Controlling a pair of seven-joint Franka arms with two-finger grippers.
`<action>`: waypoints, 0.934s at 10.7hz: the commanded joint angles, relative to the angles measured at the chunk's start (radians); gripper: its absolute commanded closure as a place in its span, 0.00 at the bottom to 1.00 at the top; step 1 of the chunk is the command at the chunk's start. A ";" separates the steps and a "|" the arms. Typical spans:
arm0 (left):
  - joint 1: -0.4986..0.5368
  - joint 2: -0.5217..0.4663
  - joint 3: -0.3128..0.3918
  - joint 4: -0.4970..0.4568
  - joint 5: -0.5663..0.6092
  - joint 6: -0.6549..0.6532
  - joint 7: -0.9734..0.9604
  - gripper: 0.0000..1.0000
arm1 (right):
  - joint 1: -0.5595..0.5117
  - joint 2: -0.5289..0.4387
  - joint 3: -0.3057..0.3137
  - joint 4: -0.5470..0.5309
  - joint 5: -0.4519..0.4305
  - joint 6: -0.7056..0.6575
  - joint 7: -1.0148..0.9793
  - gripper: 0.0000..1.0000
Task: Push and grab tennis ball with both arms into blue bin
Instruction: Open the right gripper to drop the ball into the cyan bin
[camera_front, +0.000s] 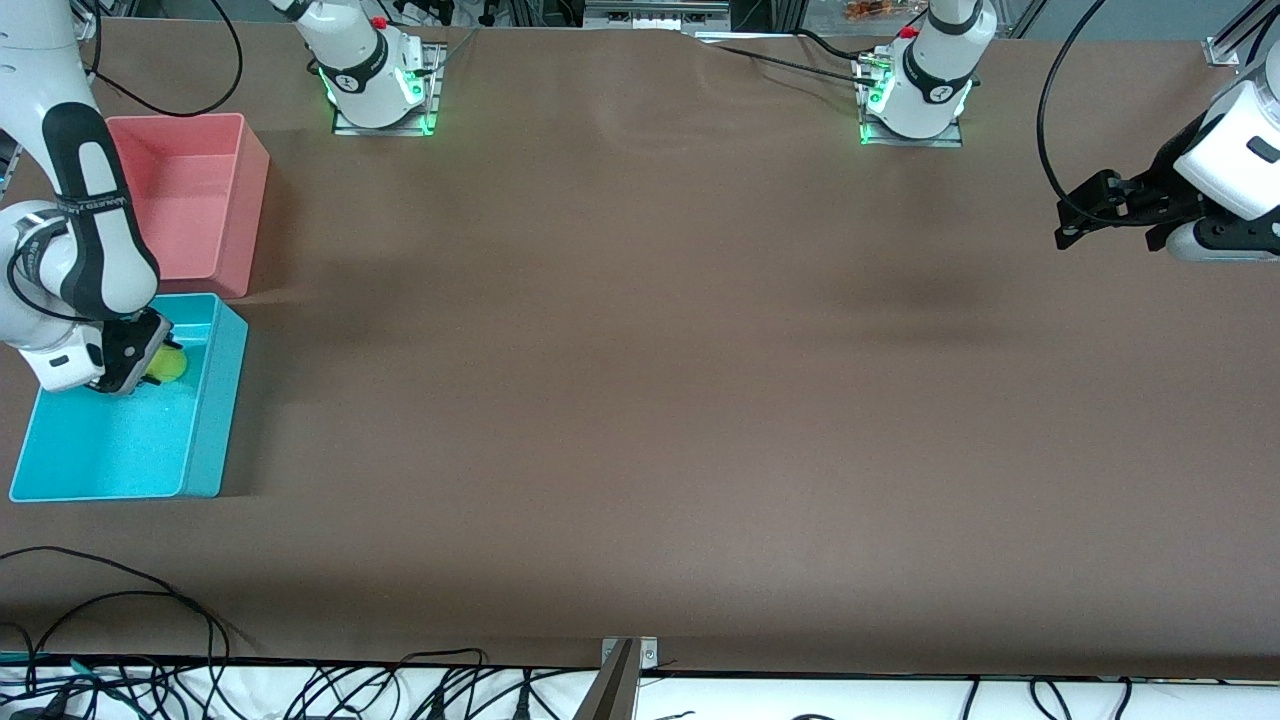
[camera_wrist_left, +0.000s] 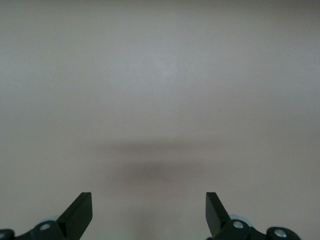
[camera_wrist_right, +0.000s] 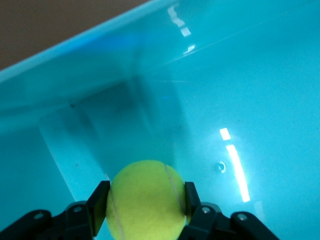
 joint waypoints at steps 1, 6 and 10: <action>0.006 0.014 -0.003 0.031 -0.012 -0.021 -0.005 0.00 | -0.049 0.013 0.058 0.021 0.037 -0.014 -0.037 0.39; 0.006 0.012 -0.003 0.031 -0.012 -0.021 -0.008 0.00 | -0.052 -0.139 0.096 -0.012 0.035 -0.070 -0.013 0.00; 0.004 0.012 -0.003 0.031 -0.012 -0.021 -0.010 0.00 | 0.003 -0.383 0.142 -0.136 0.021 -0.116 0.235 0.00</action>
